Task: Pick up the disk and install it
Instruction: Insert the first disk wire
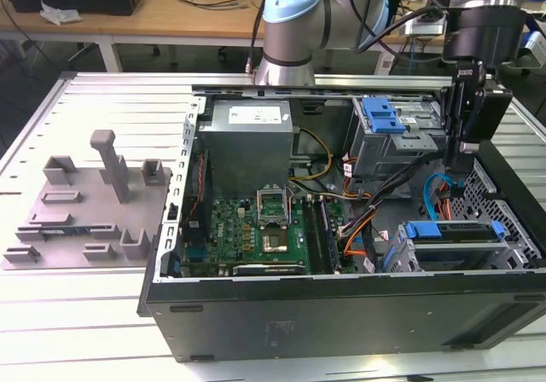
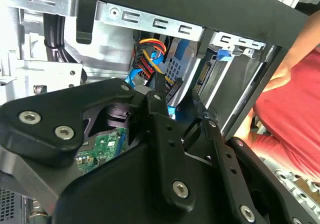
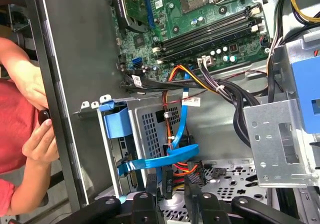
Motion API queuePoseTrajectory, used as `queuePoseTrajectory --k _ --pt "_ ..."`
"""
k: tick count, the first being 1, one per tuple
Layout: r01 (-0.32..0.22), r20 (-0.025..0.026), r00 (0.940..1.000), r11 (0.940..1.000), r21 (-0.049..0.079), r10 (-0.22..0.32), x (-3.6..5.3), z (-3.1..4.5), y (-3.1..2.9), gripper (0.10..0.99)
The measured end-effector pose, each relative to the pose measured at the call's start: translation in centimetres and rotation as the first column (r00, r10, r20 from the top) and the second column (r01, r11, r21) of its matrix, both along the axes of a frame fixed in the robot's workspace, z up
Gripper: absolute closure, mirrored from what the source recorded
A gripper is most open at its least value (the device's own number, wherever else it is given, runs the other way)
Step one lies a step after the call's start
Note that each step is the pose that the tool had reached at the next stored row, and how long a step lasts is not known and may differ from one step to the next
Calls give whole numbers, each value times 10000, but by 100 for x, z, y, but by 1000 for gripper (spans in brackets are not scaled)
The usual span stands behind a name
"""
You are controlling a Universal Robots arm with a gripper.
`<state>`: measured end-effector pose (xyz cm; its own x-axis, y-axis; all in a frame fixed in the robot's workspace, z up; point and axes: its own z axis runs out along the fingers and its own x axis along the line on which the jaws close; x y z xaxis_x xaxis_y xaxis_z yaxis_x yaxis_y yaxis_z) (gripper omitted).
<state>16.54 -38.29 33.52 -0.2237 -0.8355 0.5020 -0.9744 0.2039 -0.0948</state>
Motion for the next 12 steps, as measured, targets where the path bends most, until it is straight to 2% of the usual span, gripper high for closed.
queuePoseTrajectory --k 8,9,10,11,12 --pt "9 0 10000 10000 -20 -9 -3 -15 0 733" --pt "10 -1 10000 10000 -23 -10 -4 -17 0 749" --pt "10 -1 10000 10000 -28 -10 -4 -18 0 816" --pt "10 -1 10000 10000 -32 -10 -4 -18 0 816" --pt "11 -1 10000 10000 -39 -11 -4 -19 0 886"
